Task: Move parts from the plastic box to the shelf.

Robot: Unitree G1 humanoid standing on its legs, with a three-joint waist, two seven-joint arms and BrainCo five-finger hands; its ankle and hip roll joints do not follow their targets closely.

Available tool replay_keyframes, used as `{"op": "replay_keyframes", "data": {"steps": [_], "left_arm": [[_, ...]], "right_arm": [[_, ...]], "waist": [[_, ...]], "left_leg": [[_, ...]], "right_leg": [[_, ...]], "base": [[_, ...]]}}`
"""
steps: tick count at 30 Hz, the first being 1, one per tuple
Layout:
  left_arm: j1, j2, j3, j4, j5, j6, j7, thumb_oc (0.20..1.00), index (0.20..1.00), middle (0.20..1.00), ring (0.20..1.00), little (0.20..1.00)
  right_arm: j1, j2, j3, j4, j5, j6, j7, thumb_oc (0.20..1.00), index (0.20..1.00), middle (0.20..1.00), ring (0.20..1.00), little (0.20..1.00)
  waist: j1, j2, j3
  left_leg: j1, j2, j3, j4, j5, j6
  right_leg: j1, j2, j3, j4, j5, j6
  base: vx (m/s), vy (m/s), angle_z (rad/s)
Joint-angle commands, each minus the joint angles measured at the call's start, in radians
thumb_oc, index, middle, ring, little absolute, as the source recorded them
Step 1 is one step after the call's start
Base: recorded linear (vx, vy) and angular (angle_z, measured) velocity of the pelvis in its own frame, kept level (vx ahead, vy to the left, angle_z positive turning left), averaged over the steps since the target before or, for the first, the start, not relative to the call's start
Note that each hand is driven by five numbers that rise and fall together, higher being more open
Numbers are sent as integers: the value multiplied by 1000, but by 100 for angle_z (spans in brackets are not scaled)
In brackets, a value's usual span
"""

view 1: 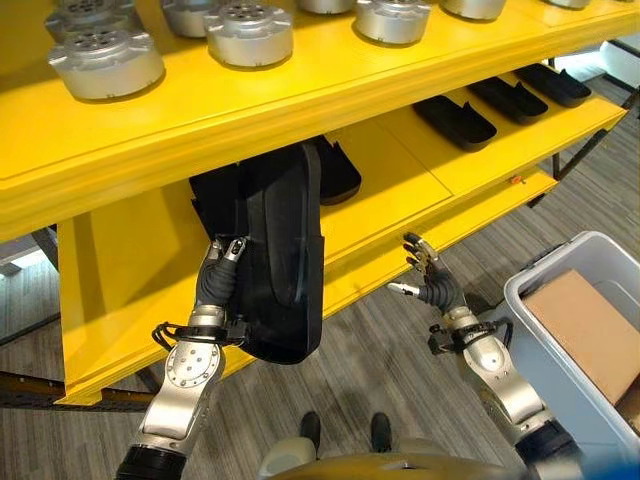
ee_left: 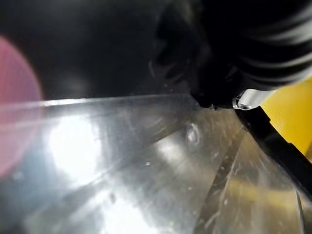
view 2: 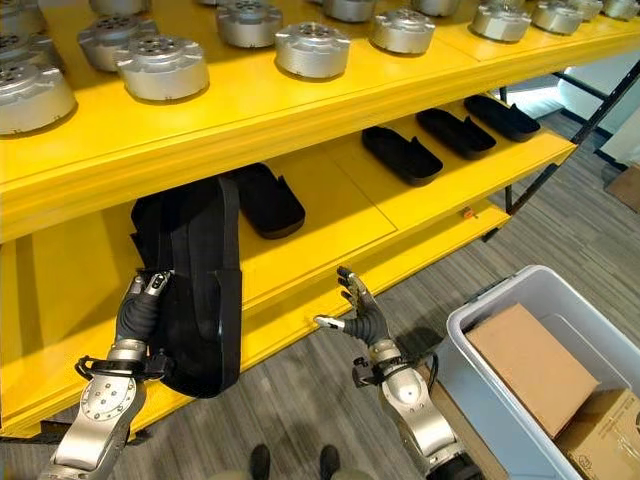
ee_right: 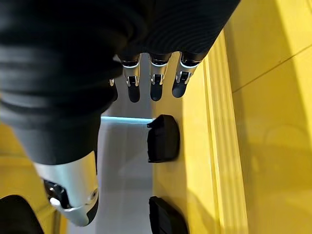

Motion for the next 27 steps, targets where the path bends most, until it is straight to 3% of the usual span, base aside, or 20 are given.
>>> {"op": "replay_keyframes", "data": {"steps": [1, 4, 6, 8, 10, 11, 12, 13, 15, 19, 27], "left_arm": [[-49, 20, 10, -103, -33, -86, 0, 200, 200, 200, 200, 200], [-79, 11, -7, -97, -40, -83, -5, 200, 200, 200, 200, 200], [-95, 9, -13, -93, -48, -84, -11, 200, 200, 200, 200, 200], [-88, 14, -7, -103, -44, -91, -7, 200, 200, 200, 200, 200], [-94, 8, 1, -117, -52, -87, 6, 200, 200, 200, 200, 200], [-106, 7, 4, -116, -58, -83, 13, 200, 200, 200, 200, 200], [-113, 2, 2, -110, -59, -81, 17, 200, 200, 200, 200, 200], [-121, 1, -3, -101, -58, -83, 19, 200, 200, 200, 200, 200], [-127, 3, 0, -90, -48, -78, 21, 200, 200, 200, 200, 200], [-160, 6, -11, -50, -37, -71, 29, 200, 200, 200, 200, 200], [-238, 1, -48, 56, -50, -50, 46, 200, 200, 200, 200, 200]], "right_arm": [[2, -8, -16, -30, 42, -66, 8, 1000, 1000, 1000, 1000, 1000], [12, -33, -36, -48, 41, -71, 7, 1000, 1000, 1000, 1000, 1000], [7, -39, -37, -46, 53, -70, -3, 1000, 1000, 1000, 1000, 1000], [22, -43, -39, -55, 57, -72, 5, 1000, 1000, 1000, 1000, 1000], [19, -43, -33, -34, 59, -72, -13, 1000, 1000, 1000, 1000, 1000], [12, -44, -40, -25, 58, -76, -36, 1000, 1000, 1000, 1000, 1000], [8, -44, -43, -28, 54, -78, -42, 1000, 1000, 1000, 1000, 1000], [4, -38, -49, -16, 51, -82, -52, 1000, 1000, 1000, 1000, 1000], [23, -19, -61, -5, 46, -79, -59, 1000, 1000, 1000, 1000, 1000], [55, -4, -72, 0, 44, -62, -38, 1000, 1000, 1000, 1000, 1000], [69, 8, -44, 7, 64, -34, -2, 1000, 1000, 1000, 1000, 1000]], "waist": [[6, -8, -56], [-21, -15, -17], [-39, -23, -8], [-42, -20, -22], [-63, 30, -42], [-70, 52, -44], [-76, 68, -47], [-66, 87, -51], [-54, 95, -58], [-48, 63, -55], [-60, 28, -47]], "left_leg": [[-34, -58, -14, 40, -17, 32], [-102, -62, 21, 188, -50, 6], [-102, 2, 72, 251, -94, 1], [-48, 97, 35, 224, -68, -19], [28, 281, 30, 86, 104, -64], [23, 348, 84, 12, 192, -93], [46, 360, 131, -32, 198, -106], [58, 358, 126, -63, 203, -122], [70, 326, 125, -72, 143, -131], [72, 261, 117, -30, 58, -120], [62, 218, 148, 37, -12, -104]], "right_leg": [[-68, -18, -28, 186, -80, 47], [-93, -35, -68, 212, -82, 31], [-114, -55, -77, 240, -81, 24], [-128, -66, -70, 278, -97, 22], [-211, -96, -100, 406, -148, 34], [-244, -131, -130, 472, -176, 43], [-261, -149, -151, 505, -184, 51], [-271, -154, -153, 526, -185, 55], [-241, -189, -169, 528, -184, 73], [-162, -243, -194, 456, -139, 112], [-140, -275, -169, 375, -86, 148]], "base": [[-136, -107, 27], [-230, -71, 74], [-159, 23, 105], [-67, 109, 45], [-100, 340, 1], [-105, 378, 74], [-60, 318, 109], [15, 257, 134], [105, 282, 79], [99, 192, 35], [36, 97, -16]]}}
